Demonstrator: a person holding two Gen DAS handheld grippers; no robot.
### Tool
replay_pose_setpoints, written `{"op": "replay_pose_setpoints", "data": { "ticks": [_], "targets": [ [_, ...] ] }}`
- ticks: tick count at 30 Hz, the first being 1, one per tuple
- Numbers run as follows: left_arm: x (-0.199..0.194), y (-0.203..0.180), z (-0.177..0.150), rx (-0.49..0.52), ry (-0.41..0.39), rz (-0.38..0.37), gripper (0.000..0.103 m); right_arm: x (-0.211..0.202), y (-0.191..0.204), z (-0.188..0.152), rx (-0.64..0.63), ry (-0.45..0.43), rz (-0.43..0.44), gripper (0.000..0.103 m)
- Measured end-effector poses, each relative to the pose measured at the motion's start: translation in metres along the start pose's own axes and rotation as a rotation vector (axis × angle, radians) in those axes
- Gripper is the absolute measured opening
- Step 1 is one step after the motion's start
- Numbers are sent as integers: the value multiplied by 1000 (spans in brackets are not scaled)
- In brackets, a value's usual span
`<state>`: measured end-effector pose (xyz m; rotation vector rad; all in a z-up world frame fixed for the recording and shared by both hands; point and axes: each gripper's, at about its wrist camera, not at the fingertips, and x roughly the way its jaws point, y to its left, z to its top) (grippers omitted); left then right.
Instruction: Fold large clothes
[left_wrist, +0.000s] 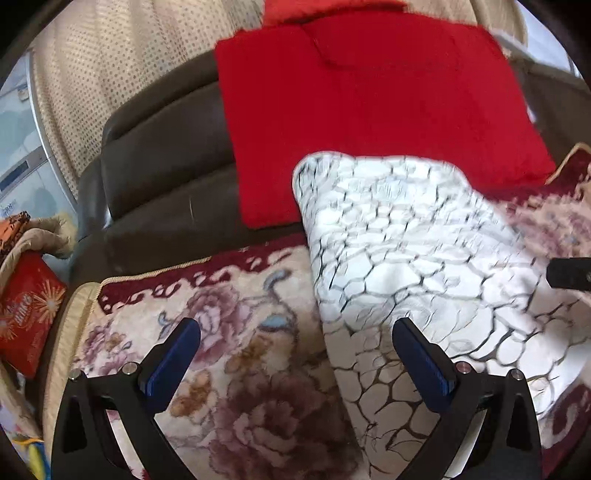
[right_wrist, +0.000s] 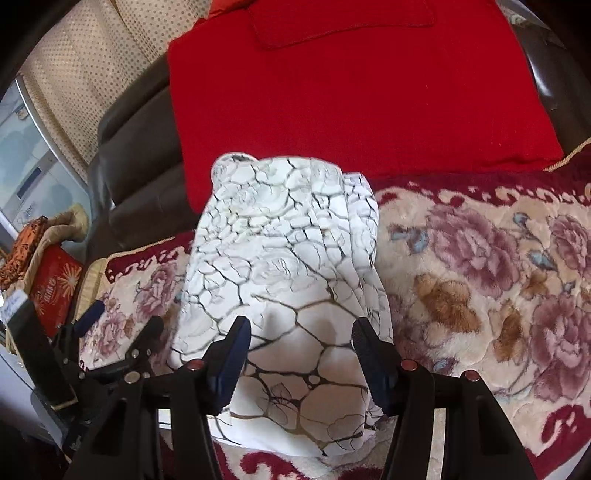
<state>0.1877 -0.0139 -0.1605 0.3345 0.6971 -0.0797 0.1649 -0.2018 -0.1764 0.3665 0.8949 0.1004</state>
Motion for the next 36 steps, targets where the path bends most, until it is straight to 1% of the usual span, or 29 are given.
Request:
{"op": "replay_pose_setpoints", "data": {
  "ticks": [2, 5, 9, 12, 16, 18, 21, 23, 25, 26, 27, 31, 34, 36],
  "targets": [
    [2, -2, -2, 6, 8, -2, 103, 11, -3, -6, 8, 33, -6, 62],
    [4, 0, -3, -5, 14, -30, 103, 35, -9, -17, 11, 95, -23, 62],
    [11, 3, -3, -18, 31, -53, 103, 38, -14, -16, 26, 98, -8, 63],
    [13, 5, -1, -35, 38, -66, 103, 32, -12, -7, 18, 108, -8, 63],
    [16, 10, 3, -76, 35, -90, 103, 22, -7, 14, 20, 61, 6, 63],
    [20, 15, 6, -105, 43, -103, 103, 23, -5, 27, 20, 48, 10, 63],
    [32, 22, 8, -151, 79, -134, 103, 37, 0, 46, 6, 47, -2, 63],
    [44, 26, 8, -185, 117, -155, 103, 55, -1, 53, 12, 76, -9, 63],
    [59, 26, 6, -198, 165, -209, 103, 80, -5, 53, 18, 139, -8, 63],
    [63, 26, 5, -211, 172, -228, 103, 92, -8, 51, 22, 169, -7, 63],
    [64, 27, 5, -220, 168, -232, 103, 98, -10, 50, 25, 180, -7, 63],
    [61, 30, 6, -216, 158, -245, 103, 83, -18, 52, 54, 150, 34, 63],
    [56, 38, 6, -244, 147, -277, 103, 62, -30, 52, 75, 126, 47, 63],
    [49, 40, 9, -251, 127, -282, 103, 48, -37, 49, 91, 108, 69, 63]
  ]
}}
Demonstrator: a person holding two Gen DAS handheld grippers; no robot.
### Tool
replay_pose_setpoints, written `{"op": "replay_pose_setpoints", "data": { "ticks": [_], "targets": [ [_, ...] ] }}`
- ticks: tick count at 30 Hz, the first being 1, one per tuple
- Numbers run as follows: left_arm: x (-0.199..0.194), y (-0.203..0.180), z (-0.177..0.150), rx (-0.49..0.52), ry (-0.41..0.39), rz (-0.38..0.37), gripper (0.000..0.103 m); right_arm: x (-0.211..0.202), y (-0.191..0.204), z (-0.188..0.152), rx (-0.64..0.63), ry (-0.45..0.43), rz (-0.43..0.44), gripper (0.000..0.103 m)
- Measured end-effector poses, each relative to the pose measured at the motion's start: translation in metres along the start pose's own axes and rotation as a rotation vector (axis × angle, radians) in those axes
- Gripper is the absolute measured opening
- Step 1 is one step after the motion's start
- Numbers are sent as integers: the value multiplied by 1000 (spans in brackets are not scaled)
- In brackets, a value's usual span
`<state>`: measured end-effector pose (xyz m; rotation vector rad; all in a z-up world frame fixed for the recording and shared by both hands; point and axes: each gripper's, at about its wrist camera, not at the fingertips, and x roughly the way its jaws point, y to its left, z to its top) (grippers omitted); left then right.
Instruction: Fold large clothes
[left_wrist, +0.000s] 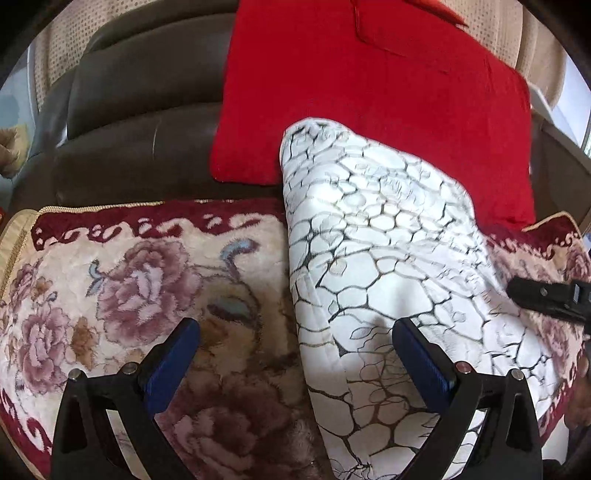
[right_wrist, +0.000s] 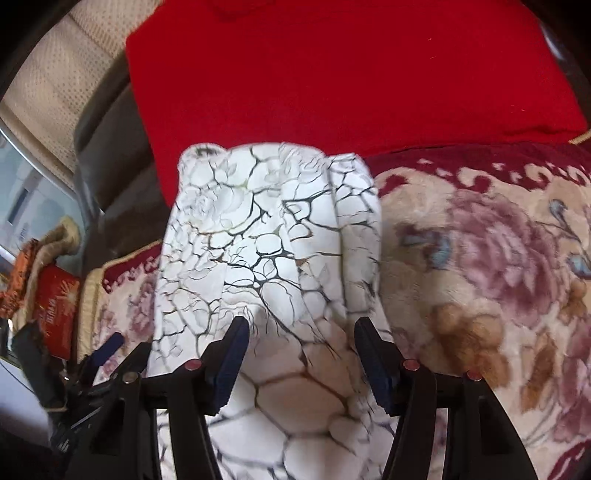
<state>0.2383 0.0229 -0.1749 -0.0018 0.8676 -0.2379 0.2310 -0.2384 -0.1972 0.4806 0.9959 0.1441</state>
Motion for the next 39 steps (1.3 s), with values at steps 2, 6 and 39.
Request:
{"op": "replay_pose_setpoints", "data": {
  "ticks": [2, 6, 39],
  "targets": [
    [-6, -2, 0, 7, -11, 4, 103, -11, -2, -8, -6, 0, 27, 63],
    [-2, -4, -4, 29, 22, 0, 103, -18, 1, -33, -42, 18, 29, 63],
    [47, -21, 33, 82, 22, -4, 102, 60, 37, 94, -86, -79, -48, 15]
  ]
}}
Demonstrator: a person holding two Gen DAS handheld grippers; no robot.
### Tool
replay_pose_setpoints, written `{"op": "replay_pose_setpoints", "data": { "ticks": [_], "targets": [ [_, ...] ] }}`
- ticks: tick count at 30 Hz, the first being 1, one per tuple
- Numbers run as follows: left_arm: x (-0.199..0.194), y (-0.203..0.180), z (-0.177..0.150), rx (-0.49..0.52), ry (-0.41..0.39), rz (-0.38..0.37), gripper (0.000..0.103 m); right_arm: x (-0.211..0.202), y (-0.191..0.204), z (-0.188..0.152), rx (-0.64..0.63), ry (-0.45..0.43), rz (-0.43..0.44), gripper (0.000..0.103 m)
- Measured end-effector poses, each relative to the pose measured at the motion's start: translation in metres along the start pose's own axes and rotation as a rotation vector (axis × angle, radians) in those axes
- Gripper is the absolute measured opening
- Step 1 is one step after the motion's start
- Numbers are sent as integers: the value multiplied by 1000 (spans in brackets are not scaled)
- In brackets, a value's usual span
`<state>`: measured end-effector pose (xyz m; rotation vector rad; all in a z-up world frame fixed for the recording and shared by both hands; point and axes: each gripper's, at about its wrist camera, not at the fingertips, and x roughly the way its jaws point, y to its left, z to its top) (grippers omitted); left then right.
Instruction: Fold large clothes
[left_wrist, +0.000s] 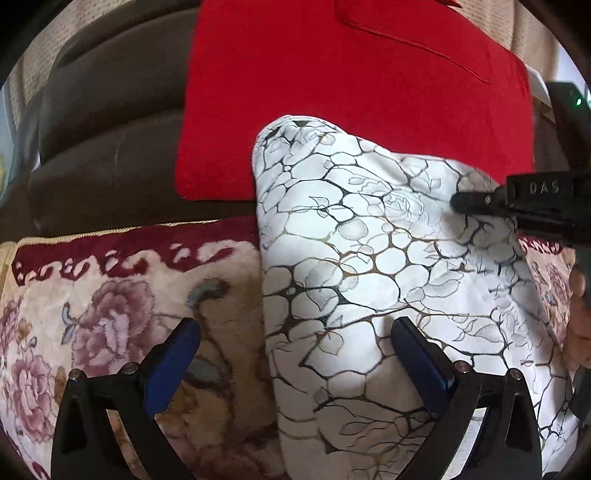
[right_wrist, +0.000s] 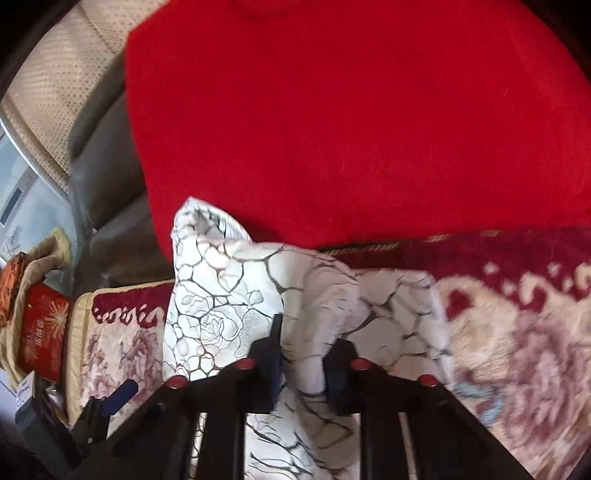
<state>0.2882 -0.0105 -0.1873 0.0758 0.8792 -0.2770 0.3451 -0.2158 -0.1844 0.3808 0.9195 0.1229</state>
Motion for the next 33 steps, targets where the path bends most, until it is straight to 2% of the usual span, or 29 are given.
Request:
{"op": "replay_pose_setpoints", "data": {
  "ticks": [3, 6, 8, 11, 13, 16, 20, 26, 33],
  "targets": [
    [3, -11, -3, 36, -8, 28, 102, -9, -9, -6, -15, -42, -57, 15],
    [3, -12, -3, 48, -9, 37, 102, 19, -23, -13, -11, 30, -97, 15],
    [1, -11, -4, 51, -16, 46, 102, 27, -32, -15, 32, 62, -68, 19],
    [-8, -9, -4, 49, -31, 59, 102, 8, -37, -14, 86, 63, -31, 36],
    [-14, -7, -3, 41, -45, 64, 102, -9, -40, -16, 115, 66, -7, 61],
    [-25, -7, -3, 37, -75, 78, 102, -45, -39, -23, 102, -11, 15, 62],
    [-42, -2, -3, 32, -132, 94, 102, -81, -35, -44, 50, -56, 48, 62],
    [-64, 8, -2, 12, -196, 102, 102, -104, -14, -83, -39, -30, 34, 62],
    [-81, 21, -4, -12, -246, 127, 103, -114, -8, -112, -54, 2, 29, 62]
  ]
}}
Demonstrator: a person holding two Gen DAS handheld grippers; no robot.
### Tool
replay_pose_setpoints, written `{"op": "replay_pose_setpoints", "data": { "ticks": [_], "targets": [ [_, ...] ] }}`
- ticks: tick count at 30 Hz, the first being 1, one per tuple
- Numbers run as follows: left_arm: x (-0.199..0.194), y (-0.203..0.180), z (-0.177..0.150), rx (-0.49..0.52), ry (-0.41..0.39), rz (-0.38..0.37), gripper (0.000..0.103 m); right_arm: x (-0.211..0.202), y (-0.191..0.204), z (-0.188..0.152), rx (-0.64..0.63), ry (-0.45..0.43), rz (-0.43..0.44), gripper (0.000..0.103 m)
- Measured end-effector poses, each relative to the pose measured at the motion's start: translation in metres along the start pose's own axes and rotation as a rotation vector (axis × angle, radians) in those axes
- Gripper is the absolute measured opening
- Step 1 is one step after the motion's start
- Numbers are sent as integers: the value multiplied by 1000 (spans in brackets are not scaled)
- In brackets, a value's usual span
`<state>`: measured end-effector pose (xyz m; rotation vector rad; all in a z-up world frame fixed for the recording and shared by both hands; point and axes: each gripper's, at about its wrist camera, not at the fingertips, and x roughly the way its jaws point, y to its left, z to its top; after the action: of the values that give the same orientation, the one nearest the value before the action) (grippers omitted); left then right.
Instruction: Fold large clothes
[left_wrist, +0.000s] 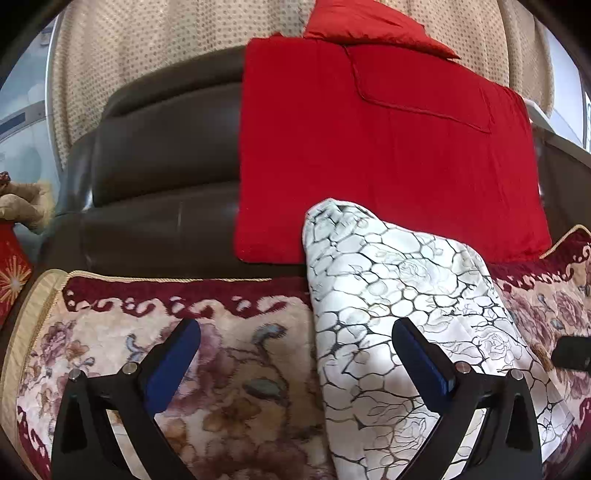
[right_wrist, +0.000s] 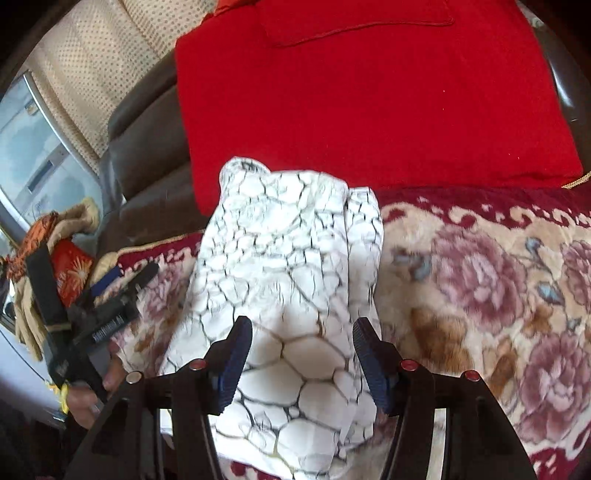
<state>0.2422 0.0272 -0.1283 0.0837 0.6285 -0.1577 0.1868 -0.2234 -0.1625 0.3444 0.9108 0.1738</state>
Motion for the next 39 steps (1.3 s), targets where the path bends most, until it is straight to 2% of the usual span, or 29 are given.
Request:
{"op": "replay_pose_setpoints", "data": {
  "ticks": [4, 7, 18, 31, 35, 38, 39],
  "targets": [
    [-7, 9, 1, -15, -19, 5, 103, 12, 0, -7, 4, 30, -38, 62],
    [-13, 17, 1, -28, -36, 17, 103, 16, -5, -10, 37, 39, -27, 62],
    [-21, 40, 2, -70, -53, 50, 103, 22, 7, -9, 30, 34, -17, 62],
    [-20, 43, 1, -73, -49, 52, 103, 21, 6, -9, 34, 32, -25, 62],
    [-11, 35, -3, -51, 20, -20, 103, 20, 1, -9, 50, 40, -30, 62],
    [-2, 19, -12, -1, 120, -141, 103, 17, -6, -11, 67, 47, -29, 62],
    [1, 15, -16, 12, 147, -159, 103, 17, -9, -13, 79, 50, -21, 66]
  ]
}}
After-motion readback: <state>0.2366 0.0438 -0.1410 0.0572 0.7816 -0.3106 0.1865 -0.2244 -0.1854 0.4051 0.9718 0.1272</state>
